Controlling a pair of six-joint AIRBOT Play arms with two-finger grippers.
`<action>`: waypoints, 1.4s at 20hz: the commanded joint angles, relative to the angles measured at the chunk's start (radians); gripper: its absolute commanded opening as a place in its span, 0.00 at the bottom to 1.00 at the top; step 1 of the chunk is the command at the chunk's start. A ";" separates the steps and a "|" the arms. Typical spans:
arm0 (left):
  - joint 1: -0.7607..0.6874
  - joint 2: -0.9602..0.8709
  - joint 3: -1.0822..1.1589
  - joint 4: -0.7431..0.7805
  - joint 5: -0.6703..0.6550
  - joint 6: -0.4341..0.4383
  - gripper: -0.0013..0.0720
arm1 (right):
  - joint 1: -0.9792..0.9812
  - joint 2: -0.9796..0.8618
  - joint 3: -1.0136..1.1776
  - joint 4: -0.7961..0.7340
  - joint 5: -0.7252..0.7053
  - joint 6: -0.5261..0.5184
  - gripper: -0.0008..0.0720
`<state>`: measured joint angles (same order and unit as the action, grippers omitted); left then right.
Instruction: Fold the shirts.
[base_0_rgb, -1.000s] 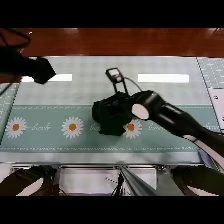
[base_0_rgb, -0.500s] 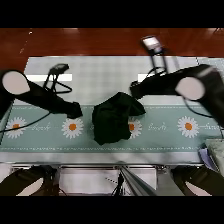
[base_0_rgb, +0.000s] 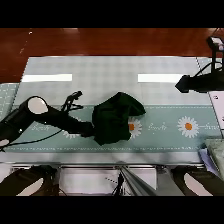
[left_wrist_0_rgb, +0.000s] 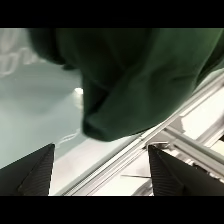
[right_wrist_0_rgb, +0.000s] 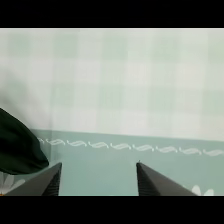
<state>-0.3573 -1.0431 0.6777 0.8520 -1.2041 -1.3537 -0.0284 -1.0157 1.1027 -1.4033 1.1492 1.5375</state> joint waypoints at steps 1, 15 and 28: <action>-0.076 -0.008 -0.067 -0.088 0.112 0.037 0.99 | -0.097 -0.034 -0.077 0.133 -0.005 -0.068 0.76; -0.209 -0.128 -0.068 -0.119 0.212 0.030 0.04 | 0.001 -0.314 -0.109 0.433 -0.042 -0.156 0.76; -0.209 -0.128 -0.068 -0.119 0.199 0.031 0.04 | 0.211 -0.539 -0.109 0.528 -0.063 -0.154 0.76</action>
<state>-0.5659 -1.1706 0.6098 0.7326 -1.0054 -1.3235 0.1394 -1.5181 0.9936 -0.9092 1.0935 1.3777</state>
